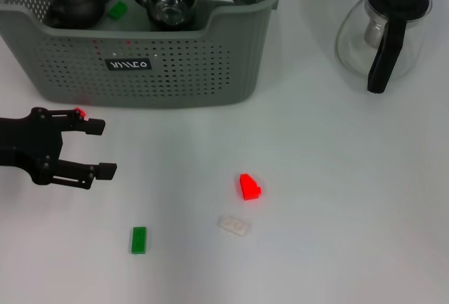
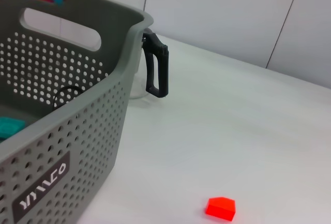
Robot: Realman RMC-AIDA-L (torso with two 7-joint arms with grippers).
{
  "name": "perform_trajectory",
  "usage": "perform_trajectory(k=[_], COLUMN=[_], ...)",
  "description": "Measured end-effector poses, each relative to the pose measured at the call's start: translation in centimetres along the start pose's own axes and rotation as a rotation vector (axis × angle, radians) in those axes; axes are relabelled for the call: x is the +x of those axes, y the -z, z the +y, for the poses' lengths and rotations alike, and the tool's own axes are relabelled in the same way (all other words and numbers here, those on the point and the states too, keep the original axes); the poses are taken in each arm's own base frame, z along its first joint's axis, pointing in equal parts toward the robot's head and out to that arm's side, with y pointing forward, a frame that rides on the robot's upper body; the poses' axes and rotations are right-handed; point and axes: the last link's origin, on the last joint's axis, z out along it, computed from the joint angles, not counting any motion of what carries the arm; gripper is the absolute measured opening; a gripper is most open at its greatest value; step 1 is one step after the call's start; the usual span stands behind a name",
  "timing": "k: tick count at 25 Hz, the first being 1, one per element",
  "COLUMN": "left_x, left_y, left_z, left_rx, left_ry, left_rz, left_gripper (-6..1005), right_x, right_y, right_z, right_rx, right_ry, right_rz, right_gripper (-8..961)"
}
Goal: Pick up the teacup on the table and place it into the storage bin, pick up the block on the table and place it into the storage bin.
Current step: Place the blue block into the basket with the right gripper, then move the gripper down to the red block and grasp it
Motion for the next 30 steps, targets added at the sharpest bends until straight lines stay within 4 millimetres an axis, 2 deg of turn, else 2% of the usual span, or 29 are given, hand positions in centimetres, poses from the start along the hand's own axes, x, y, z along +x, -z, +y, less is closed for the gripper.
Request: perform_trajectory(k=[4, 7, 10, 15, 18, 21, 24, 30], left_x=[0.0, 0.1, 0.3, 0.4, 0.4, 0.4, 0.4, 0.4], left_y=[0.1, 0.1, 0.1, 0.1, 0.1, 0.2, 0.2, 0.2], left_z=[0.0, -0.1, -0.2, -0.2, -0.2, -0.3, -0.3, -0.3], left_rx=[0.001, 0.004, 0.003, 0.001, 0.003, 0.005, 0.005, 0.005], left_ry=[0.000, -0.005, -0.010, -0.013, -0.013, -0.013, -0.015, -0.017], left_rz=[-0.001, -0.001, -0.002, -0.004, -0.004, -0.006, -0.006, -0.006], left_gripper=[885, 885, 886, 886, 886, 886, 886, 886], right_x=[0.5, 0.5, 0.5, 1.8, 3.7, 6.0, 8.6, 12.7], right_y=[-0.1, 0.5, 2.2, 6.4, 8.8, 9.9, 9.3, 5.3], right_z=[-0.4, -0.7, -0.4, 2.1, 3.9, 5.3, 6.6, 8.2], right_rx=[0.021, 0.027, 0.008, -0.120, -0.219, -0.318, -0.396, -0.450], right_ry=[-0.005, -0.017, -0.019, -0.011, -0.012, -0.051, -0.103, -0.131], right_rz=[0.003, -0.012, -0.038, -0.053, -0.036, 0.032, 0.156, 0.390], right_gripper=[457, 605, 741, 929, 939, 944, 942, 937])
